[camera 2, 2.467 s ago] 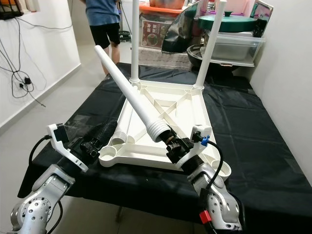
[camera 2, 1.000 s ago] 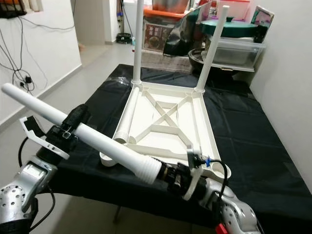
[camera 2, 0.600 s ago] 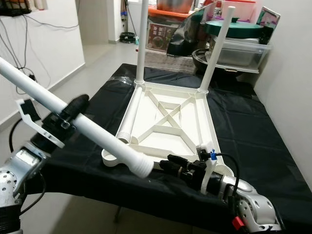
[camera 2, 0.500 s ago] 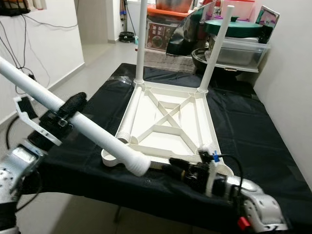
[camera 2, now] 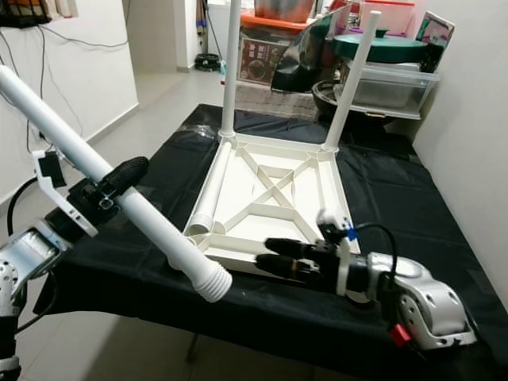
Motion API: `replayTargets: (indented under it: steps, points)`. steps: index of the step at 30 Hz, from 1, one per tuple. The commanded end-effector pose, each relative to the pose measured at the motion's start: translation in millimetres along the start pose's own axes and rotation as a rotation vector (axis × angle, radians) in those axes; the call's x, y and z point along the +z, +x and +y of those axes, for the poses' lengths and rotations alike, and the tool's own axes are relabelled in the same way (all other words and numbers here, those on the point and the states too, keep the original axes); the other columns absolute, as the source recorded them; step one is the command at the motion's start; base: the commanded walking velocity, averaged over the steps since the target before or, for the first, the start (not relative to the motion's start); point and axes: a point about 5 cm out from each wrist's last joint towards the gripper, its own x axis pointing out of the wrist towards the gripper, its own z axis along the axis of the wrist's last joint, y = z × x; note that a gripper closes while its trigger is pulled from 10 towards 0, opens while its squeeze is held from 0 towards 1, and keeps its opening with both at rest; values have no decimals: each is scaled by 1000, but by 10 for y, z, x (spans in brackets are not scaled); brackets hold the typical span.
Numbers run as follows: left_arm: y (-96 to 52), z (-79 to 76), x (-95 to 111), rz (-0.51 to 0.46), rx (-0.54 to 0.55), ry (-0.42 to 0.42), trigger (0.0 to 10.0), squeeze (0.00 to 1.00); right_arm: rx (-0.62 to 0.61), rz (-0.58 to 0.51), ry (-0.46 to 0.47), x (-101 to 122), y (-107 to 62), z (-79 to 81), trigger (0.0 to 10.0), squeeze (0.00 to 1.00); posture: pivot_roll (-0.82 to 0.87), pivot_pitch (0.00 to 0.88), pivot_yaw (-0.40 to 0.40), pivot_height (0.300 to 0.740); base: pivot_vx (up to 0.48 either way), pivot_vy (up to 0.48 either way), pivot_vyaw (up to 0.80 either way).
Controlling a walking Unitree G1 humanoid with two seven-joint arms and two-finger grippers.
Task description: Building children table
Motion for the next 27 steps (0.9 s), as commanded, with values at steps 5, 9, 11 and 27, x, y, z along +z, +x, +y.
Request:
replayTargets:
  steps: [5,9,11,27]
  points:
    - [188,-80,-58,70,-69,31,10000,0,180,87,-41,-16,323,232,10000,0,35,0,-56,740,0,0,0]
    - [251,-132,-132,86,-105,7,10000,0,154,132,-10,-133,462,223,10000,0,37,0,-53,740,0,0,0]
    - [271,-151,-166,94,-120,-1,10000,0,142,142,3,-161,507,224,10000,0,37,0,-53,740,0,0,0]
    - [337,-272,-531,178,-196,-67,10000,0,-96,192,6,-222,707,-2,10000,0,33,0,-51,740,0,0,0]
